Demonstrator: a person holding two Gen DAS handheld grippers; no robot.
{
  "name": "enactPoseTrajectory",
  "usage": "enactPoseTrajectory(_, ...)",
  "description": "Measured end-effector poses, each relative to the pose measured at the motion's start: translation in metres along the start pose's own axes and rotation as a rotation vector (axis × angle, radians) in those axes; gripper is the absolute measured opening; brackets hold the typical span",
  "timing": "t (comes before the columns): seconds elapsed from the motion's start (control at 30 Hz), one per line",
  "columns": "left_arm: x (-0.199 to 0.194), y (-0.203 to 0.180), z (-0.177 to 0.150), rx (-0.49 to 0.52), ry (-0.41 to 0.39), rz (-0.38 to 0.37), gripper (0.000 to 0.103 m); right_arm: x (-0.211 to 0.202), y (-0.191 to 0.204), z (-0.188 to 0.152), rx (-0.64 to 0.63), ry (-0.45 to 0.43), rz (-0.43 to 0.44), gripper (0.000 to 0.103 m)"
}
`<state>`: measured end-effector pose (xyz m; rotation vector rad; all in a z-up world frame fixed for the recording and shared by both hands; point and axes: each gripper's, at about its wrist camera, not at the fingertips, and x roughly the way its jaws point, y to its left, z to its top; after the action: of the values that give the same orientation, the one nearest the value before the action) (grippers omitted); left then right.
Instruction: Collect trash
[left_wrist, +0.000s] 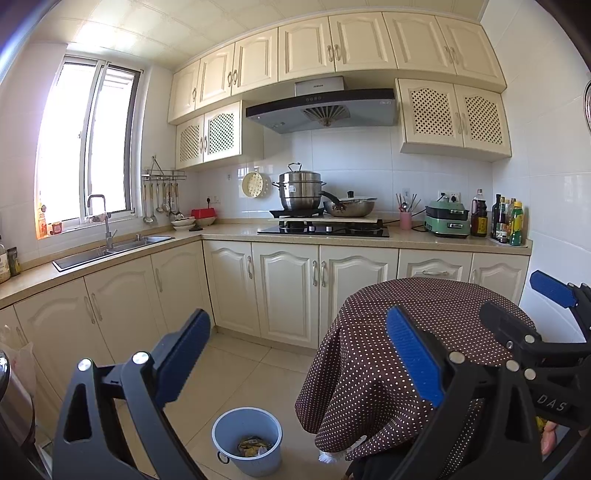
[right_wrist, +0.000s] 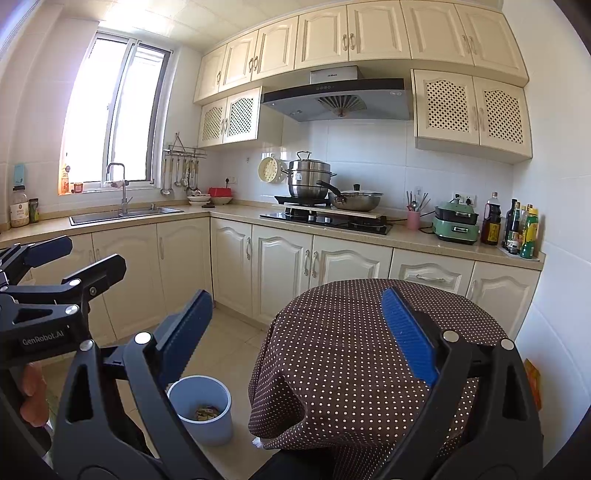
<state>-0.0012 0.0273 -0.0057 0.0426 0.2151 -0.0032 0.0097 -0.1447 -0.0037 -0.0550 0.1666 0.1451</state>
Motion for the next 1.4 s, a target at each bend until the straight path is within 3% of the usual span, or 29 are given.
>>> enactPoseTrajectory(1.4,0.0020,0.0038,-0.0088,-0.007,0.012,0.001,0.094,0.0091,0.0103,-0.0027,0.003,0.030,0.007,0.092)
